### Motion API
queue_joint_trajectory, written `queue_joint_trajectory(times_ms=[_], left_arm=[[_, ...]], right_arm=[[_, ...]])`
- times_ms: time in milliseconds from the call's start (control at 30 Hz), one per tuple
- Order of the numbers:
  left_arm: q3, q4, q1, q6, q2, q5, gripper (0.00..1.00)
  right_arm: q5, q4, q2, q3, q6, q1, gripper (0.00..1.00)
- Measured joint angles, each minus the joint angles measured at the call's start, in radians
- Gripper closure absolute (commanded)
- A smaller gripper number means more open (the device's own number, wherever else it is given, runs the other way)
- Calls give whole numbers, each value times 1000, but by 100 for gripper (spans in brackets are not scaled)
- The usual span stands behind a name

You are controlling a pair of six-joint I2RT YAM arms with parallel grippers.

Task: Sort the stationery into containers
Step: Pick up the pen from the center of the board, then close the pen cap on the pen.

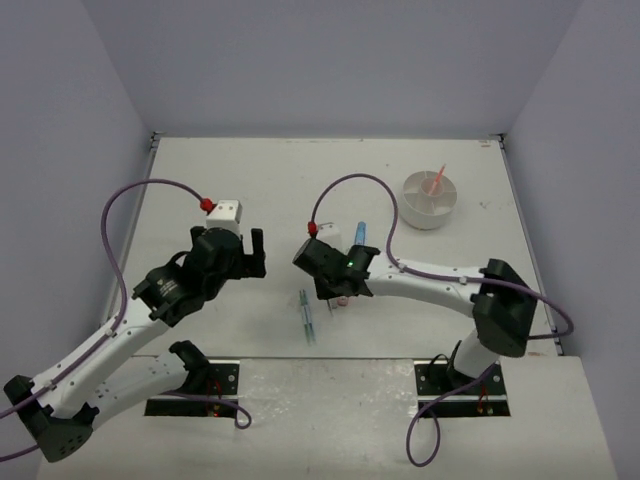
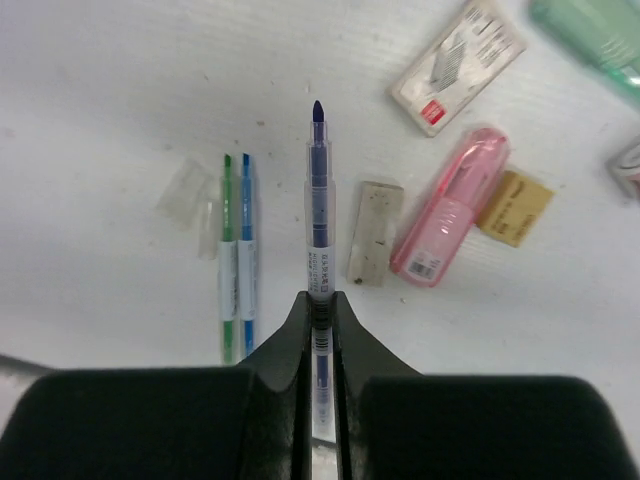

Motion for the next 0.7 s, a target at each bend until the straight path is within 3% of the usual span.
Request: queue_joint_trajectory(times_ms=[233, 400, 500, 700], left_arm=[[-20, 29, -9, -53, 130, 114, 27], [-80, 92, -61, -92, 245, 155, 57], [-110, 123, -91, -107, 329, 173, 62], [-138, 190, -113, -113, 415, 198, 63]], right_arm=[[73, -41, -378, -51, 3, -6, 100], [94, -70, -511, -140, 12, -6, 100], [94, -84, -529, -178, 12, -6, 100], [85, -80, -534, -229, 11, -6, 100]])
